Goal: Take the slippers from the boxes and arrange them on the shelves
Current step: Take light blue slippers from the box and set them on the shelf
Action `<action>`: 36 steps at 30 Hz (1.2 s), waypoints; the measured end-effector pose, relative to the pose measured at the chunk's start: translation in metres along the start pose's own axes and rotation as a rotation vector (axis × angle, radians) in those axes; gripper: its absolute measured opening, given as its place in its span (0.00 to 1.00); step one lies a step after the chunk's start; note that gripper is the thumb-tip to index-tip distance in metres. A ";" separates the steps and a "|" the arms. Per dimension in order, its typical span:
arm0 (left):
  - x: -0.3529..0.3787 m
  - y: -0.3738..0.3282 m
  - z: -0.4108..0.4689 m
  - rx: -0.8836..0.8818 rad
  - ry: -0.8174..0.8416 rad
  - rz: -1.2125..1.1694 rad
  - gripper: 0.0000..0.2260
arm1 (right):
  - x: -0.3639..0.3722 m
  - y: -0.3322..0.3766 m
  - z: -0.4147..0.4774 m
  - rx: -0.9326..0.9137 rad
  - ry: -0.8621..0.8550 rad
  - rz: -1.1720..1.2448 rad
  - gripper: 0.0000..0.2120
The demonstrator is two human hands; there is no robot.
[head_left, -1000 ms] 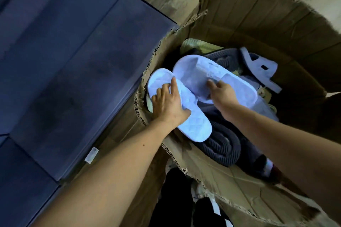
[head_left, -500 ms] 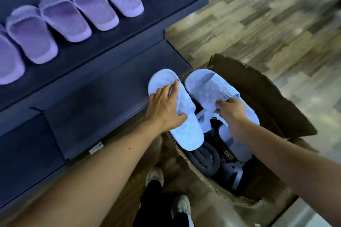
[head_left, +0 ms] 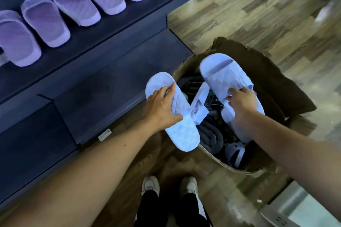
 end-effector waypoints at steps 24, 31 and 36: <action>0.097 -0.163 0.037 0.042 0.339 -0.014 0.39 | -0.118 0.073 0.005 -0.240 -0.024 0.283 0.17; 0.093 -0.179 0.066 -0.269 0.098 -0.406 0.51 | -0.123 0.121 -0.027 -0.257 0.105 0.550 0.13; 0.073 -0.161 0.089 -0.366 -0.163 -0.394 0.47 | -0.120 0.132 -0.038 -0.212 0.182 0.601 0.11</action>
Point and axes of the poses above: each hand's wrist, its own z-axis towards the middle knuckle, its own x-axis out of the palm, y = z × x, the point moved 1 cm from there along z, towards the middle knuckle, and after that the axes turned 6 degrees about z, right-handed, at the moved point
